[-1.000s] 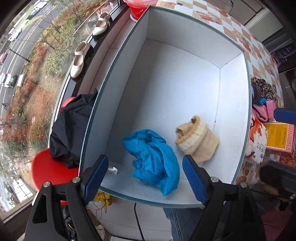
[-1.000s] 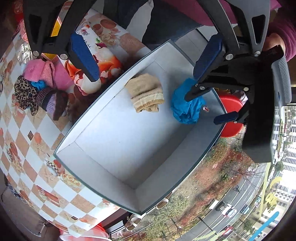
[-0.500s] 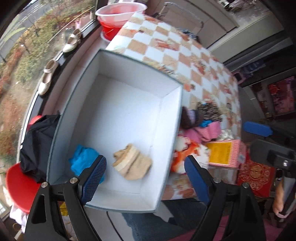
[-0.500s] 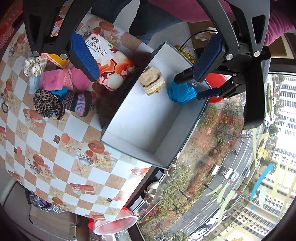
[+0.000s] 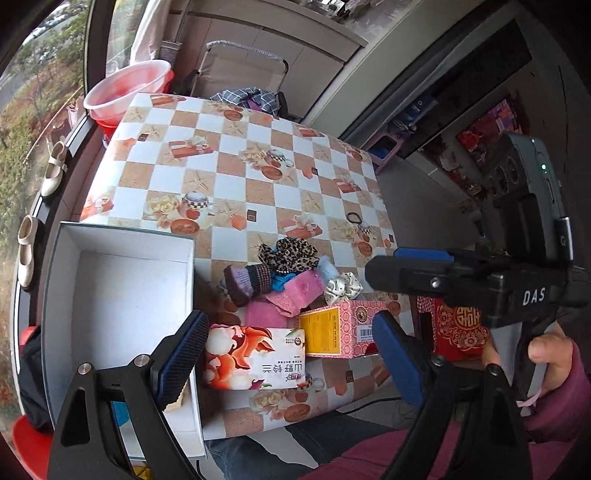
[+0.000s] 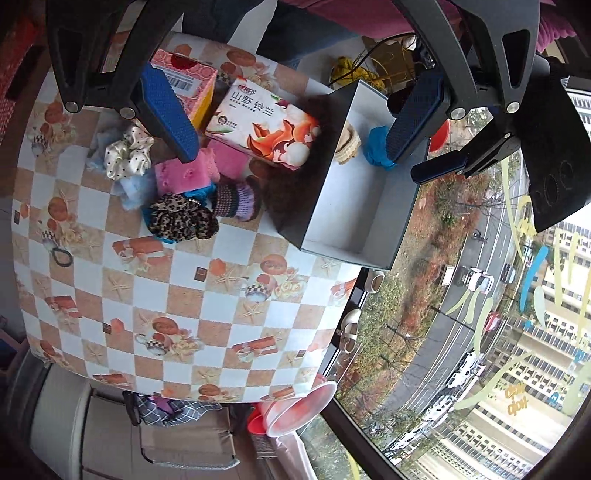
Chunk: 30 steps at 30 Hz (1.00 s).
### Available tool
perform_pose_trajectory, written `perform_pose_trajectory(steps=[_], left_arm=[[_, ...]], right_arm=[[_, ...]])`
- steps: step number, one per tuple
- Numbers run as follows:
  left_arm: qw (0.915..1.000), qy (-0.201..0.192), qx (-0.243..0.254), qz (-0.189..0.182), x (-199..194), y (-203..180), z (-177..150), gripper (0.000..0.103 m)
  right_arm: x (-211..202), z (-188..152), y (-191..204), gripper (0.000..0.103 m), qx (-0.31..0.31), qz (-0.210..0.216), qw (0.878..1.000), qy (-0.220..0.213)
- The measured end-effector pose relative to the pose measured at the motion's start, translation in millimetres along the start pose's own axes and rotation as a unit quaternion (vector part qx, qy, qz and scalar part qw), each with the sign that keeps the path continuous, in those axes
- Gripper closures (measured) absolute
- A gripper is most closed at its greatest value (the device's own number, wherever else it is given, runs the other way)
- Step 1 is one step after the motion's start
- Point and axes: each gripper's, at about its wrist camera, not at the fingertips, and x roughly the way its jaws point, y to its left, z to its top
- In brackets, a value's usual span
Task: Organize soft objects
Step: 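Withdraw both tools from the box back toward the pile, then grasp the leopard scrunchie with the left tool while the right tool grasps the polka-dot scrunchie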
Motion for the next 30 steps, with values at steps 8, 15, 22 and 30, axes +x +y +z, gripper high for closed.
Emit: perform_pose_trajectory(steps=[8,15,22,30], left_arm=[[0.9973,0.068,0.005,0.03,45,-12,4,0.011],[0.9891,0.116,-0.022,0.088,81,6,15,0.011],[0.9768,0.167,0.014,0.134,137,-4,30,0.011],[0.9567,0.214,0.096,0.173,223,-30,65,0.011]], right_arm=[[-30,-3,-61,0.001,0.059,-0.029,0.997,-0.035],[-17,-28,-146,0.001,0.154,-0.073,0.985,-0.006],[29,-57,-201,0.001,0.21,-0.081,0.973,0.055],[73,-59,-235,0.001,0.225,-0.074,0.967,0.095]])
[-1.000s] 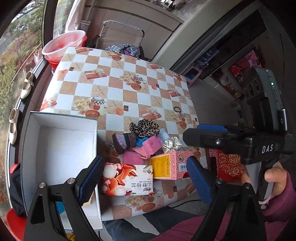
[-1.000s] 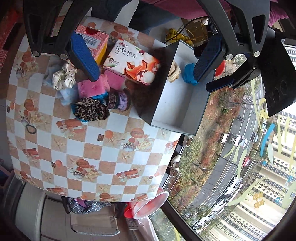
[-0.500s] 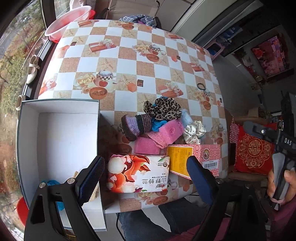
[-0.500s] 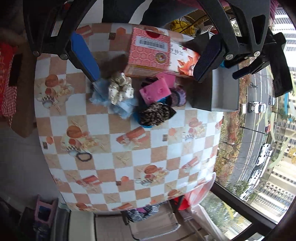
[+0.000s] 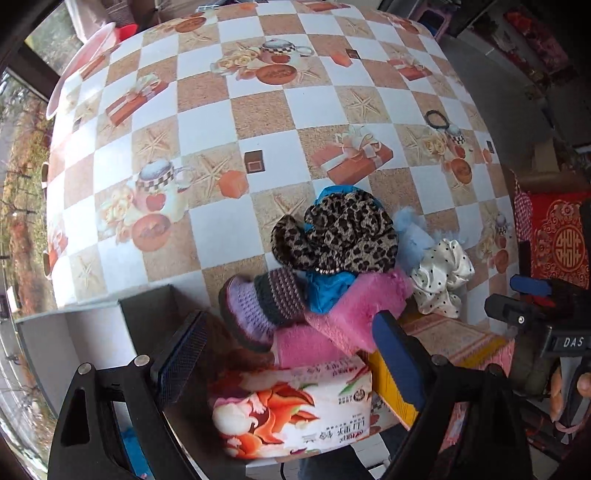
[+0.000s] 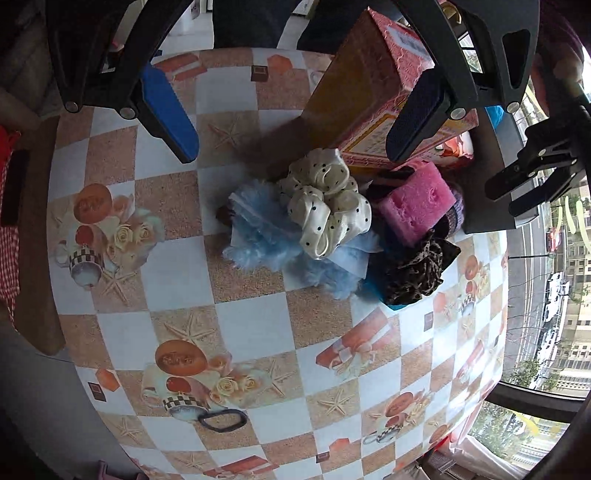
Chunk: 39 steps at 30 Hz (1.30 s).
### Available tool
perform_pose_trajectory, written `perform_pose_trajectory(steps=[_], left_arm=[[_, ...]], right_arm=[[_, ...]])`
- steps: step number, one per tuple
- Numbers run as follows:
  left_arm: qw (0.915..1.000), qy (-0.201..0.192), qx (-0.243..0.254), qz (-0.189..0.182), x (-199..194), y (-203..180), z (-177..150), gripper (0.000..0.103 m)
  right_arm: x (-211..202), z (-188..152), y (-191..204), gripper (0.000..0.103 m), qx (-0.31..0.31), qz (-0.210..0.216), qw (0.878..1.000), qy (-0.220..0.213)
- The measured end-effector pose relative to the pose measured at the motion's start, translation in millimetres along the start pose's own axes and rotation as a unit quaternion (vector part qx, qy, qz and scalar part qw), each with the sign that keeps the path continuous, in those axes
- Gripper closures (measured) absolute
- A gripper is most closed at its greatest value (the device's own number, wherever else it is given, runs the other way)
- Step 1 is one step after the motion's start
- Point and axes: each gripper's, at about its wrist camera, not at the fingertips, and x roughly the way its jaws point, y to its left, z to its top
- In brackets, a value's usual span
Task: Organize soft objects
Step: 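Grasp the leopard scrunchie with the left tool while the right tool grasps the polka-dot scrunchie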
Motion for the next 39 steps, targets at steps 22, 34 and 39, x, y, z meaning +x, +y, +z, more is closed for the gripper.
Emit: perform_pose_trajectory(steps=[22,34,39], left_arm=[[0.9838,-0.056,-0.098,0.139,3,51,79,0.01],[0.9919,0.014,-0.119,0.041,42,42,63,0.01],[0.9913,0.036,-0.124,0.023,64,35,73,0.01]], right_arm=[[-19,53,-55,0.001,0.007,-0.131,0.987,-0.088],[-12,31,-76,0.001,0.061,-0.063,0.994,-0.069],[-9,47,-78,0.001,0.057,-0.074,0.993,-0.076]])
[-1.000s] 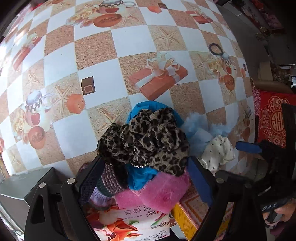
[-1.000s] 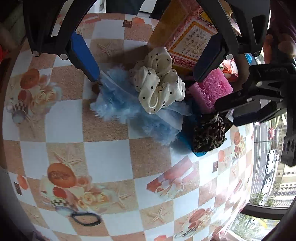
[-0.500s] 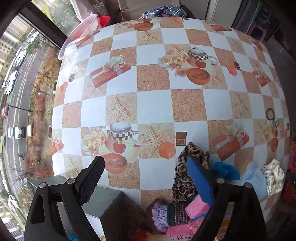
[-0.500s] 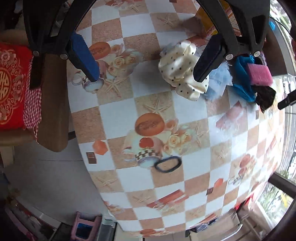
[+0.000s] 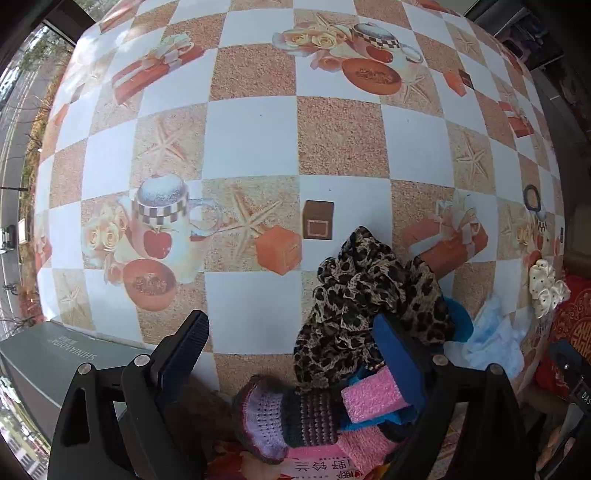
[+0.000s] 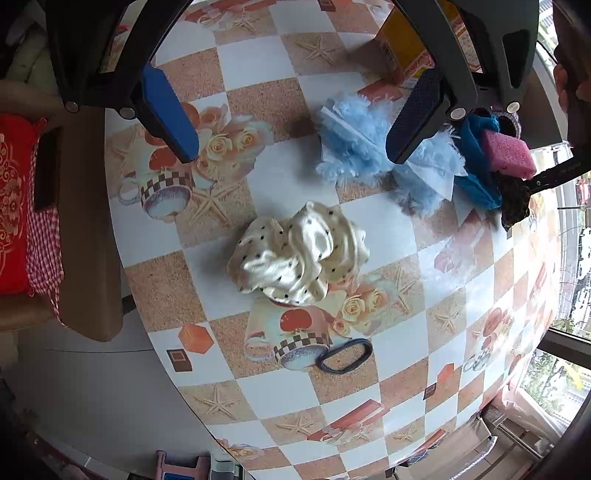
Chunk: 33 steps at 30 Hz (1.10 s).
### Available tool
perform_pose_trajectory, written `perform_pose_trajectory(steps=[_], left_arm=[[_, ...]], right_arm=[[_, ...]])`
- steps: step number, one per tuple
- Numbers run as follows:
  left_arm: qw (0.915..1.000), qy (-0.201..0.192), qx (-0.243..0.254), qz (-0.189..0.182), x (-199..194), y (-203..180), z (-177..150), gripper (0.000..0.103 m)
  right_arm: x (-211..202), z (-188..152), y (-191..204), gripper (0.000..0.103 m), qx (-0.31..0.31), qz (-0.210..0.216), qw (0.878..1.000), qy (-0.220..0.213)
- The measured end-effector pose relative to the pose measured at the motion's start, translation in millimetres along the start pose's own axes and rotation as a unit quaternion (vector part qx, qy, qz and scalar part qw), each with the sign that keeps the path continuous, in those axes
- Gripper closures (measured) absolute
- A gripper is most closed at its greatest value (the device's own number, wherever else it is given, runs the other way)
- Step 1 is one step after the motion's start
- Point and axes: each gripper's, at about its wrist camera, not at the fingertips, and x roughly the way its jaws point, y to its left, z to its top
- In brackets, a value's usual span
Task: Organize soft objects
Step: 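Grasp the leopard scrunchie with the left tool while the right tool grasps the polka-dot scrunchie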
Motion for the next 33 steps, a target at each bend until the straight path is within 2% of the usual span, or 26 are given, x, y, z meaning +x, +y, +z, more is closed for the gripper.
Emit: perform_pose_trajectory(steps=[2,6,10,11,14,17,26,31,33], left_arm=[[1.0,0.006,0.003,-0.002,8,-5,3,0.01],[0.9994,-0.003,-0.019,0.029,14,2,13,0.01],[0.9957,-0.033,-0.043,0.075,2,21,22,0.01],[0.9956,-0.039,-0.052,0.068,-4,26,23,0.01],[0.9959,-0.05,-0.074,0.008,-22,39,18,0.01],[0.9961,-0.04,-0.074,-0.026,-25,35,10,0.01],[0.9952,0.004,-0.096,-0.019,21,14,8,0.01],[0.9963,-0.001,-0.085,0.007,37,-2,26,0.001],[0.9962,-0.003,-0.085,0.015,40,-7,26,0.0]], right_arm=[[3,5,2,0.001,-0.004,-0.002,1.0,0.003],[7,6,3,0.001,-0.01,0.002,1.0,0.011],[9,15,0,0.001,-0.006,0.0,1.0,0.003],[8,17,-2,0.001,-0.003,0.0,1.0,0.0],[8,24,-10,0.001,0.007,0.009,1.0,-0.005],[14,32,-8,0.001,0.006,0.011,1.0,-0.003],[67,62,17,0.001,-0.017,-0.005,0.999,0.032],[81,69,29,0.001,-0.04,-0.033,0.998,0.035],[84,69,33,0.0,-0.05,-0.044,0.997,0.038]])
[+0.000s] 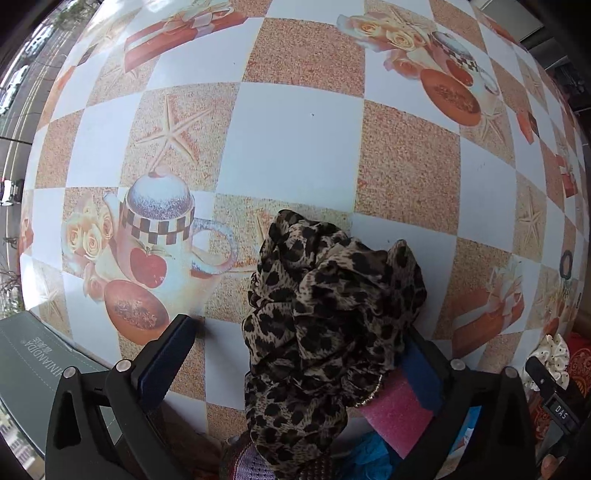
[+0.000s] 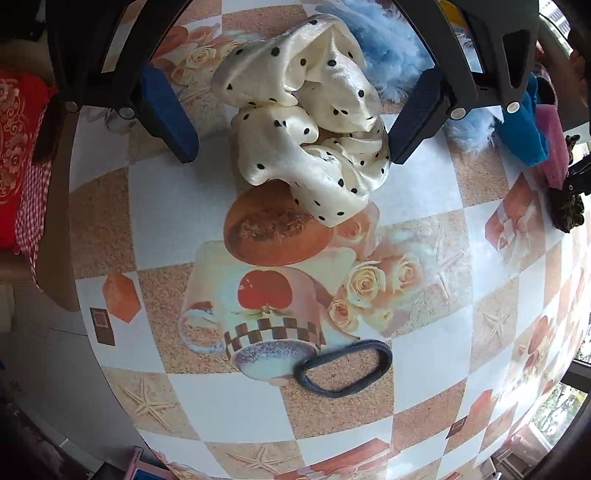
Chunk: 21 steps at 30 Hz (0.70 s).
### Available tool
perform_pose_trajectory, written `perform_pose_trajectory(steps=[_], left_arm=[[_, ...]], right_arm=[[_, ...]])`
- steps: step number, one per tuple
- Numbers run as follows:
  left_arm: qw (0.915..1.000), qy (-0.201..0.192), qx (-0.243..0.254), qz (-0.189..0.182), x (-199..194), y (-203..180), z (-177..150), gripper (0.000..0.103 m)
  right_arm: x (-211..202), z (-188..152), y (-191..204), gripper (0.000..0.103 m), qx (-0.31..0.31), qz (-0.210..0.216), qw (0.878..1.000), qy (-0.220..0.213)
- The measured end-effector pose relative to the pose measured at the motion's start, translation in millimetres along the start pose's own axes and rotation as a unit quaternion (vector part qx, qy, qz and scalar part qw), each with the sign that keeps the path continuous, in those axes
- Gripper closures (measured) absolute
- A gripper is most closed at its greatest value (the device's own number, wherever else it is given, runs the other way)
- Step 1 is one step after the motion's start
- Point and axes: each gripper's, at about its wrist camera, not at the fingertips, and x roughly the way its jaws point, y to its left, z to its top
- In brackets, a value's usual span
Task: Organize soft objects
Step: 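Grasp the leopard scrunchie with the left tool while the right tool grasps the polka-dot scrunchie, then lift both scrunchies and carry them toward the white box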
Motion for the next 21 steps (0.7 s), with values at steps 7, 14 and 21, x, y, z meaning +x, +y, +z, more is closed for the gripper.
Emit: perform_pose_trajectory(steps=[7,14,21], left_arm=[[1.0,0.005,-0.005,-0.003,5,9,4,0.0],[0.9999,-0.015,-0.003,-0.005,-8,23,12,0.014],[0.9974,-0.046,0.03,-0.047,-31,13,9,0.076]], right_arm=[[5,3,6,0.0,-0.004,-0.005,1.0,0.013],[1,-4,-1,0.007,-0.02,-0.007,1.0,0.01],[-15,-11,4,0.07,-0.067,0.027,0.997,-0.022]])
